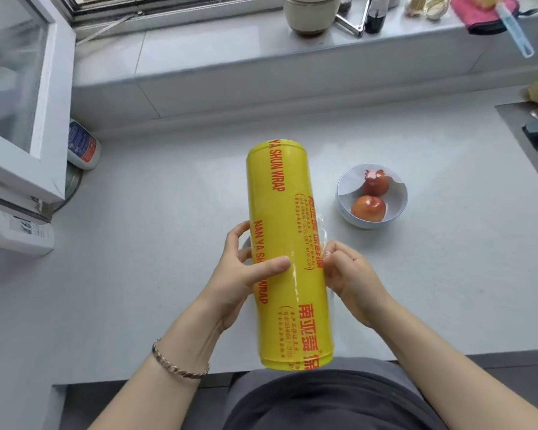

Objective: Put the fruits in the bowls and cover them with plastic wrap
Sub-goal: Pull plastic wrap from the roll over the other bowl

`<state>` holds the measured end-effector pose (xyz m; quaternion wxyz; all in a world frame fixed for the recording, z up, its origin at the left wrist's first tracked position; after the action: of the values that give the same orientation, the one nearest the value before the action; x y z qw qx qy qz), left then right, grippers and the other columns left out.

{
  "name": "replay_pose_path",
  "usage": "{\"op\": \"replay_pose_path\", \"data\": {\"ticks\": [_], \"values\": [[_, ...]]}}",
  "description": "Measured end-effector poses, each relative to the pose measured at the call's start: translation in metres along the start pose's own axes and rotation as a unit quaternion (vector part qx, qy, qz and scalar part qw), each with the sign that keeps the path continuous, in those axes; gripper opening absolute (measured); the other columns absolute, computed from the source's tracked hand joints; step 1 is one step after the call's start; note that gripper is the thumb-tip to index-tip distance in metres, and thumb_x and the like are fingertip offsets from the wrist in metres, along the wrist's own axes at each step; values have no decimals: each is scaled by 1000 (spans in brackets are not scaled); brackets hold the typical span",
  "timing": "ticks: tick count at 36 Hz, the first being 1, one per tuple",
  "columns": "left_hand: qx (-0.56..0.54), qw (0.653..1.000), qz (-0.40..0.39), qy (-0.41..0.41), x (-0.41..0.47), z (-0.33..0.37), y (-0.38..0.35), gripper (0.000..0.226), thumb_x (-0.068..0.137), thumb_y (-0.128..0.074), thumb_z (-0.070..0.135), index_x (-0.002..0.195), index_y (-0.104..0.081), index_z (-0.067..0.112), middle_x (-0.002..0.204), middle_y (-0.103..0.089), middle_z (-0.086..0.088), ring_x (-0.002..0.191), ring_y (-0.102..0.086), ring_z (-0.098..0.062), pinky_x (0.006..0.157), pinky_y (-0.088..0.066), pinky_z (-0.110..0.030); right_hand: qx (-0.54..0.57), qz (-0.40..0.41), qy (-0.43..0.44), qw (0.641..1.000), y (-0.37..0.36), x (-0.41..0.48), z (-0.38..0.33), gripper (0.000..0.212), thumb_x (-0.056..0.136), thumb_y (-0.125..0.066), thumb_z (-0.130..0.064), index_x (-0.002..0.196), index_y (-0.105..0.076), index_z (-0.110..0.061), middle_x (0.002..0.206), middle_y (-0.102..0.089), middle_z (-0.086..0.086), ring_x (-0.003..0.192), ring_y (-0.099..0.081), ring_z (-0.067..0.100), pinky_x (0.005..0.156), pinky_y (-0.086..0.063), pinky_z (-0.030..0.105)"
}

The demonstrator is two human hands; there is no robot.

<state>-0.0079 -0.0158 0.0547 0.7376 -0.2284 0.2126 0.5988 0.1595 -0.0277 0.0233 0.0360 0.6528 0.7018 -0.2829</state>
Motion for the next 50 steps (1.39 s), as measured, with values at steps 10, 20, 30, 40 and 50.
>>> {"op": "replay_pose_path", "data": {"ticks": [10, 20, 30, 40, 50], "values": [[-51, 999, -19, -3, 3, -12, -12, 108, 36, -89, 47, 130, -43, 23, 119, -64, -10, 103, -65, -31, 85, -54, -52, -95, 8, 14, 995, 5, -1, -3, 28, 91, -42, -3, 64, -40, -13, 73, -54, 2, 70, -55, 11, 65, -50, 21], [-84, 993, 79, -24, 7, -15, 11, 88, 46, -79, 39, 126, -45, 27, 113, -66, -8, 93, -69, -30, 69, -58, -44, -168, 217, 123, 954, 8, -1, 8, 27, 97, -35, -11, 70, -34, -10, 55, -36, 10, 38, -39, 13, 37, -37, 21], [267, 927, 260, -46, 8, -10, 27, 113, 48, -79, 60, 140, -19, 38, 126, -50, 4, 108, -56, -23, 87, -52, -48, -289, 247, 104, 919, 28, 11, 27, 29, 91, -39, -8, 65, -30, -17, 60, -36, 3, 58, -35, 20, 53, -36, 36], [456, 836, 304, 28, 22, -5, 8, 118, 62, -74, 59, 146, 2, 28, 131, -37, -14, 120, -39, -34, 93, -41, -44, -315, 266, 22, 911, 41, 23, 63, 30, 91, -36, -6, 64, -25, -16, 60, -30, 0, 54, -26, 14, 47, -26, 21], [503, 808, 306, 23, 30, -10, -1, 120, 61, -73, 60, 147, 4, 26, 130, -36, -15, 119, -38, -35, 92, -41, -44, -330, 223, -90, 913, 41, 35, 93, 30, 92, -38, -14, 65, -25, -17, 61, -33, 0, 62, -30, 20, 52, -25, 33]]}}
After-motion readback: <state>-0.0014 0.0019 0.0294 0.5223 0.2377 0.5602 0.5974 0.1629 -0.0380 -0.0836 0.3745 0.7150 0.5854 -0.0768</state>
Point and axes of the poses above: each hand's wrist, its own x-axis towards the middle knuckle, its own y-axis out of the back of the hand, z = x × y, the point moved 2 cm from there along x, towards the middle knuckle
